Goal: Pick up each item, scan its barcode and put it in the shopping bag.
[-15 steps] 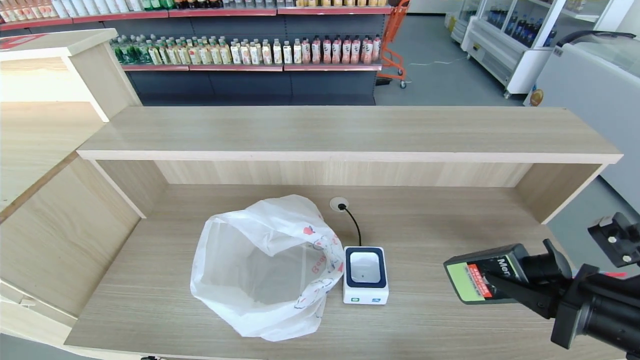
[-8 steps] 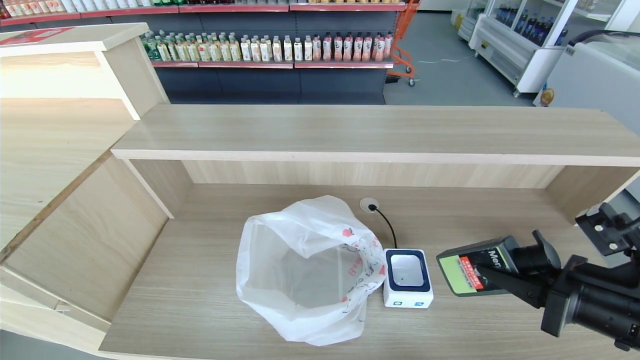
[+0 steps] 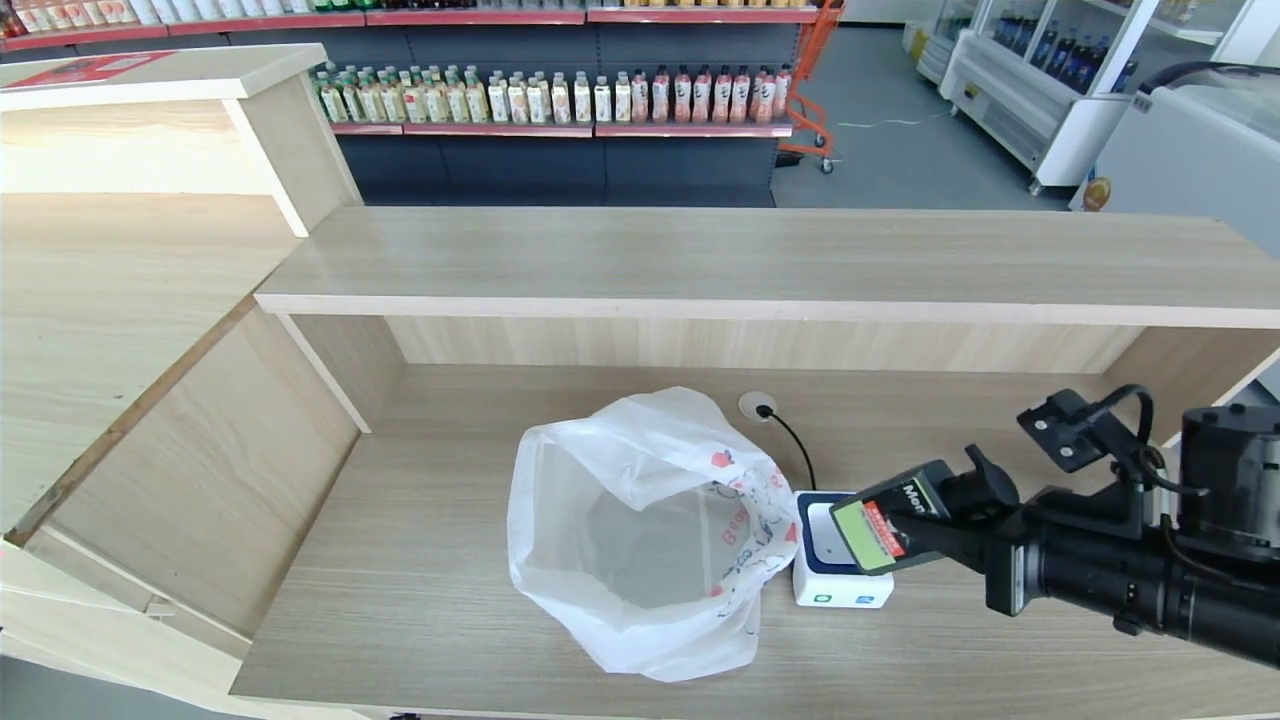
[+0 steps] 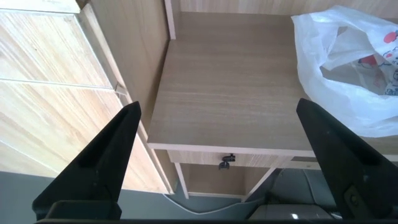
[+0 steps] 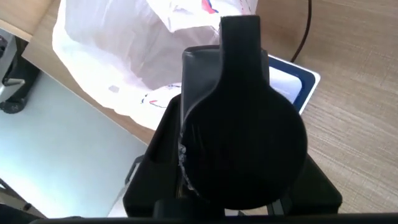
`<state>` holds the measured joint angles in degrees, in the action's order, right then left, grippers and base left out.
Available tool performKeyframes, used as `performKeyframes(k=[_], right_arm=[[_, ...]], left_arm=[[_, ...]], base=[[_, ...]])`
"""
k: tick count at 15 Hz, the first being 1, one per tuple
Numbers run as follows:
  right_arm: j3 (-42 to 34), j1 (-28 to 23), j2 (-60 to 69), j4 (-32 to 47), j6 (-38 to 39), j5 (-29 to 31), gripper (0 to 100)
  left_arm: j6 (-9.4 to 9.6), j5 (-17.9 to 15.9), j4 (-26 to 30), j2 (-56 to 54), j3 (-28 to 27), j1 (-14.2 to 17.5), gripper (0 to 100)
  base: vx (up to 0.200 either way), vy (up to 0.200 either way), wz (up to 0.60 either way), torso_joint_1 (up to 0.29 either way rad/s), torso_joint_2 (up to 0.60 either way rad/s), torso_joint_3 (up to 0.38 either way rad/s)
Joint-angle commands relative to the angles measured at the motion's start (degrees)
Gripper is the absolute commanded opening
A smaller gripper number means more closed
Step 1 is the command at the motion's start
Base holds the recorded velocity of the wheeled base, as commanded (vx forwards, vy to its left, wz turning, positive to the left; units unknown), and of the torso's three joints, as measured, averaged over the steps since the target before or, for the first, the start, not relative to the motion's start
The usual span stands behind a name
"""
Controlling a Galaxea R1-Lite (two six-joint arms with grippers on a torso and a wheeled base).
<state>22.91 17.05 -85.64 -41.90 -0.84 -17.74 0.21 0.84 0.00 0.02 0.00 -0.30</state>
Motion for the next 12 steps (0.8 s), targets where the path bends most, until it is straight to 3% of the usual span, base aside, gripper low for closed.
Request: performKeyframes(k=[1, 6, 12], right_arm=[[6.2, 1.8, -9.4, 0.0, -0.1, 1.7, 0], [13.9, 6.1, -20.7, -0.5, -4.1, 1.6, 0], [16.5, 8.8, -29.8, -4.9, -7.5, 1.6, 0]], left_arm=[[0.06, 0.0, 0.0, 0.0, 0.0, 0.0, 100], [0.06, 0.0, 0.0, 0.0, 0.0, 0.0, 100], [-0.03, 0.0, 0.0, 0.0, 0.0, 0.0, 100]], base=[[0.000, 0.000, 0.00, 0.000, 0.00, 0.000], [0.000, 0.000, 0.00, 0.000, 0.00, 0.000], [0.000, 0.000, 0.00, 0.000, 0.00, 0.000]])
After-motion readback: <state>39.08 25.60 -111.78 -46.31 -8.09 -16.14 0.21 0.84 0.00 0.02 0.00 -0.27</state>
